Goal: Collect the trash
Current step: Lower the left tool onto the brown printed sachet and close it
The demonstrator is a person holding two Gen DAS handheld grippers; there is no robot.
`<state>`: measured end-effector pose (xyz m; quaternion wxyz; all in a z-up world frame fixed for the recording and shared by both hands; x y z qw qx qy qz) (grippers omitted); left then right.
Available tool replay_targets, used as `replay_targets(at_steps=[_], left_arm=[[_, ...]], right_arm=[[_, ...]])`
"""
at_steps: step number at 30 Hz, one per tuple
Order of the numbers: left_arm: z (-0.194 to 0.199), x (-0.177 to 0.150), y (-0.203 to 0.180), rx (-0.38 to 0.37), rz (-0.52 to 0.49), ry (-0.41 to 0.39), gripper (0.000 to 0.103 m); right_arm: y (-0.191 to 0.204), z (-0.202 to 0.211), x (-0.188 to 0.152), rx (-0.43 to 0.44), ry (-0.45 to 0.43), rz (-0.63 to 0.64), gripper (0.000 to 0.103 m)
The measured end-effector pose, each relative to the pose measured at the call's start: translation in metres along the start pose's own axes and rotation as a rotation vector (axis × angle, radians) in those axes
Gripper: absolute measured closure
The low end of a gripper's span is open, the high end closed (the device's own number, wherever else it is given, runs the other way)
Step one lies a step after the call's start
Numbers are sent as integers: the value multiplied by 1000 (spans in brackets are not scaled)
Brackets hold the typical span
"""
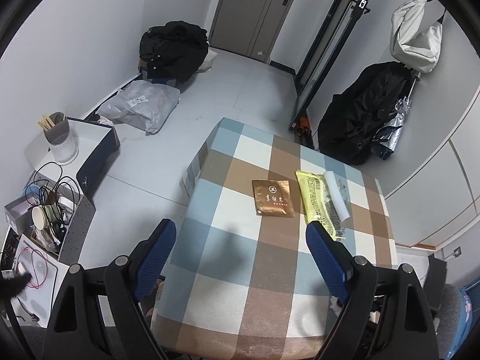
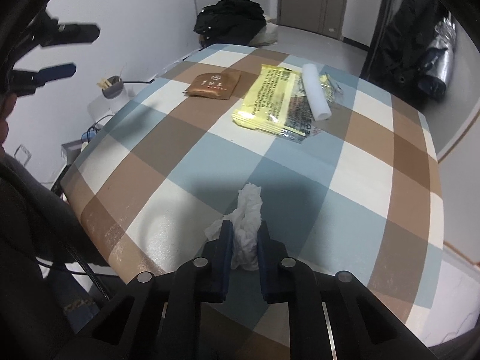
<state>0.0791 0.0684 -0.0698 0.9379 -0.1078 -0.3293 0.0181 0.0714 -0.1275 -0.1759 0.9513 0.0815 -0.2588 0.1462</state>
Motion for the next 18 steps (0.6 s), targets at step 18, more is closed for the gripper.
replay_targets(at_steps=[18], left_arm=[[-37, 26, -26, 20, -86, 151, 17]], right_arm=[[-28, 34, 18, 52, -118, -120, 89]])
Point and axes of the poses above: each gripper's, at about its wrist camera, not at the fingertips, and z roughly against the way its jaws point, y to its left, x to its top, the point moved 3 cm from there along -z, roughly the way its jaws point, and after that the axes turned 7 degrees about -z, right-handed, at the moved point
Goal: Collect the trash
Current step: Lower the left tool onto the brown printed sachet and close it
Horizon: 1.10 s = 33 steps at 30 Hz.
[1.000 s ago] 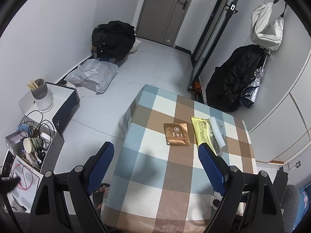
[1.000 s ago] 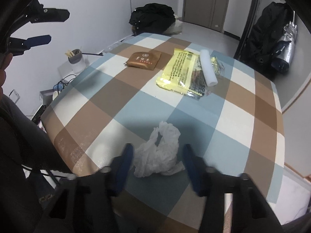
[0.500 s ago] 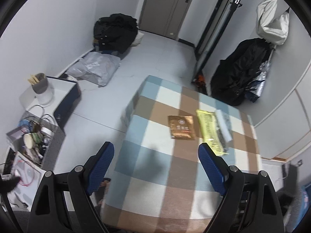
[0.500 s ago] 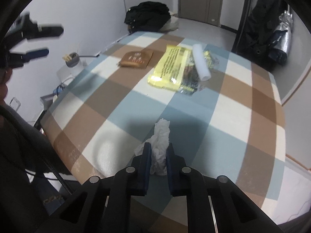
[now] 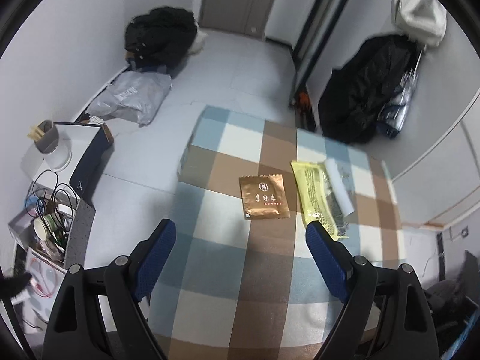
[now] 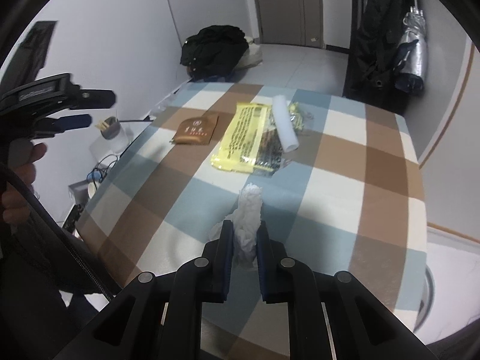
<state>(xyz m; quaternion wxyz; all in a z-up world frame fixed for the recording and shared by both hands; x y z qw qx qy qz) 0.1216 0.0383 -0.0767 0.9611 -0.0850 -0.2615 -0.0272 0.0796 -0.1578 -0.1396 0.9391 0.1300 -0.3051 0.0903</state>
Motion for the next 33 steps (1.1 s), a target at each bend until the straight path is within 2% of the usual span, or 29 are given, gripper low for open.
replay_targets(at_steps=[5, 11, 15, 17, 22, 27, 30, 33], left_arm=[[-38, 18, -7, 12, -25, 96, 17], [-83, 20, -7, 39, -7, 212, 17], [-97, 15, -7, 100, 20, 208, 17], [-100, 15, -10, 104, 18, 206, 17], [-104, 17, -19, 187, -61, 196, 17], [-102, 20, -18, 187, -65, 200, 17], [-107, 24, -20, 190, -68, 212, 17], [-109, 25, -25, 187, -82, 212, 23]], right_arm=[[-7, 8, 5, 19, -36, -6, 89], [-22, 10, 9, 34, -45, -42, 89], [-26, 11, 9, 43, -57, -34, 89], [-29, 11, 10, 48, -61, -38, 89], [-33, 9, 9, 68, -43, -58, 89], [-33, 10, 11, 77, -52, -61, 89], [-27, 12, 9, 59, -59, -22, 89], [-21, 11, 6, 58, -55, 12, 89]])
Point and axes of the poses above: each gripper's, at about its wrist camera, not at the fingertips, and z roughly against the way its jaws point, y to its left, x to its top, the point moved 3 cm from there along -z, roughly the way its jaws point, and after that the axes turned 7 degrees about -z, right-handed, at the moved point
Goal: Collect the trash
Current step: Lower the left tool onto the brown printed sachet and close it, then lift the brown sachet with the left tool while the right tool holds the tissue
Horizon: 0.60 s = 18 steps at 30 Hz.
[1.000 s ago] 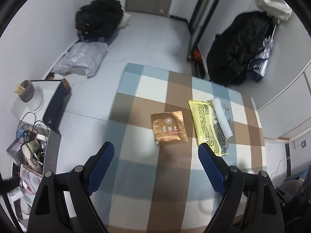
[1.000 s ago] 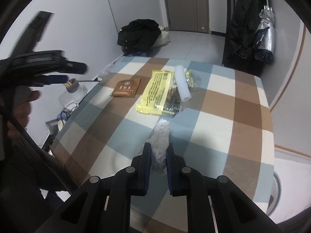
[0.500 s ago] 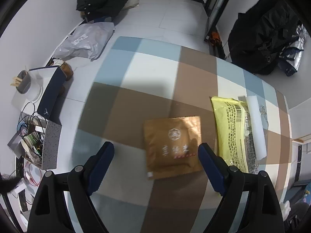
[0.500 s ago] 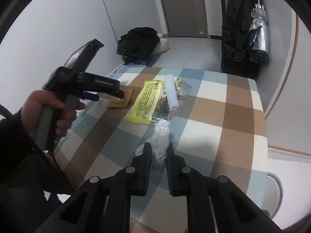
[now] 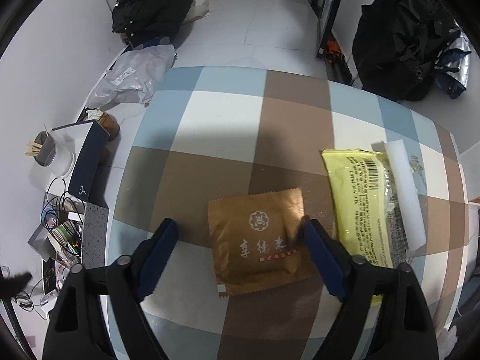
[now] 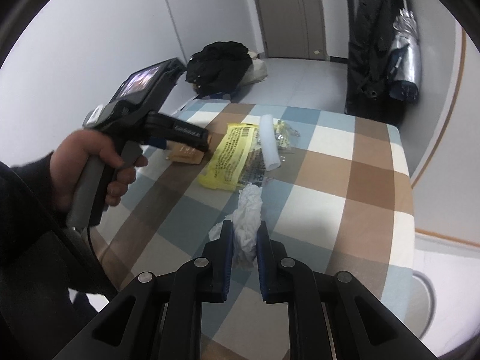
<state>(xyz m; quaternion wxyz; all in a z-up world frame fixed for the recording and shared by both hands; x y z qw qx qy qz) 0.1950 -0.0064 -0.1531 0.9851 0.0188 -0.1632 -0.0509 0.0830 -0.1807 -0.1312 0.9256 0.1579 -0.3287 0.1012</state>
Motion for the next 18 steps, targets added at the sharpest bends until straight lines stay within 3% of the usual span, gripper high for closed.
replay_targets(at_steps=[4, 7, 14, 18], left_arm=[[4, 1, -10, -8, -40, -9, 45], [5, 1, -14, -14, -48, -8, 56], [7, 0, -12, -14, -52, -1, 74], [6, 1, -10, -34, -42, 7, 77]], right_arm=[[-1, 0, -1, 13, 9, -6, 89], [-2, 0, -1, 21, 12, -20, 89], [-3, -2, -4, 32, 32, -35, 89], [-4, -4, -4, 33, 32, -36, 89]])
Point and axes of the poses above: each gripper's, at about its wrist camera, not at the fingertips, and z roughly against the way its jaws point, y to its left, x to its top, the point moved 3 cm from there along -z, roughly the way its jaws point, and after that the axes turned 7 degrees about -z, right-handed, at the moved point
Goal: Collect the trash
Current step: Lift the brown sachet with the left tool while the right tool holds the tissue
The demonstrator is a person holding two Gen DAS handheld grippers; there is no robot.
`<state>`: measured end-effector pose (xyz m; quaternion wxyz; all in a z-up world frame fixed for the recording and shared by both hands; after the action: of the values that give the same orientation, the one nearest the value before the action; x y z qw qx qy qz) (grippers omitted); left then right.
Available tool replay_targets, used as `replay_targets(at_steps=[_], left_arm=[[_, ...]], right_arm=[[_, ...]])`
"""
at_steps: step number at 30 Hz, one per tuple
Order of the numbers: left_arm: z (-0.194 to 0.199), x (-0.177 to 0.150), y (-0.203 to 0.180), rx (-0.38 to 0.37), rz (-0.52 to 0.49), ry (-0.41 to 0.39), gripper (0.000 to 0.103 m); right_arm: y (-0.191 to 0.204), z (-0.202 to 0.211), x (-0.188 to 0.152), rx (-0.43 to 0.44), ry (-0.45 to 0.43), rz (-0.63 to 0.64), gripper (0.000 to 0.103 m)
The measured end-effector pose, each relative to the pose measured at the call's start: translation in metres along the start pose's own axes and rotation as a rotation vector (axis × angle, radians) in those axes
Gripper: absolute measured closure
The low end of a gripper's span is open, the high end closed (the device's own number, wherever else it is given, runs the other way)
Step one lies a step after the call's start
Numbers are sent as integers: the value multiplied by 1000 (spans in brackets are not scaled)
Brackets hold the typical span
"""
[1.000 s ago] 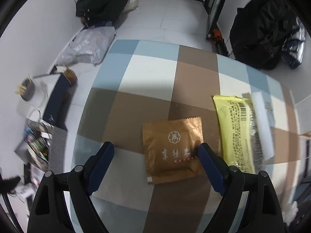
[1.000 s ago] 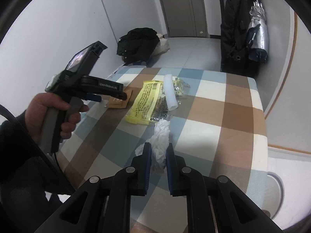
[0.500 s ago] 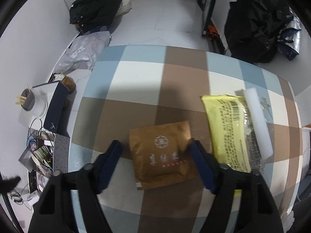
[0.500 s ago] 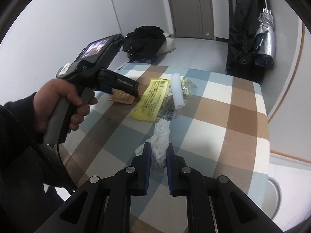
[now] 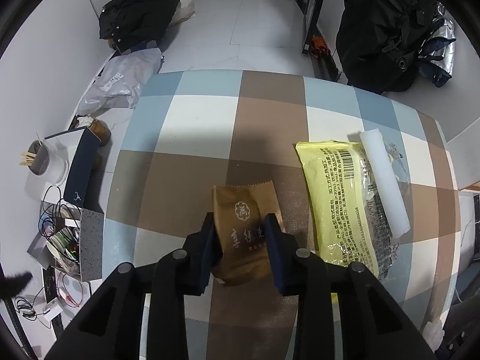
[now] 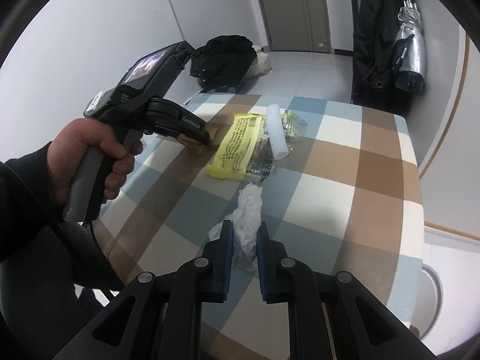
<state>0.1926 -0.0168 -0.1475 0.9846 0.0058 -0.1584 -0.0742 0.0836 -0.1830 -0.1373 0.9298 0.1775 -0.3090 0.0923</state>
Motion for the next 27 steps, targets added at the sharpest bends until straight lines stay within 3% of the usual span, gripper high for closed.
replay_targets(at_steps=[6, 27], left_arm=[[1, -1, -6, -20, -9, -1, 94], [10, -8, 3, -59, 25, -13, 98]], right_arm=[[-4, 0, 0, 0, 0, -27, 89], [-8, 4, 1, -10, -13, -69, 89]])
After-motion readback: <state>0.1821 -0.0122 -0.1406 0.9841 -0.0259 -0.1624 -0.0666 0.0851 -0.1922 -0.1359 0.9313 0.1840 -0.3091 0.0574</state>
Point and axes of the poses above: each gripper's, at about its wrist camera, not at the fingertips, and z roughly against the way its jaws point, y to its left, x to its top, the point moved 3 cm from there along -z, roughly the way its jaws point, and after that the axes turned 7 degrees about -z, right-handed, at the moved point
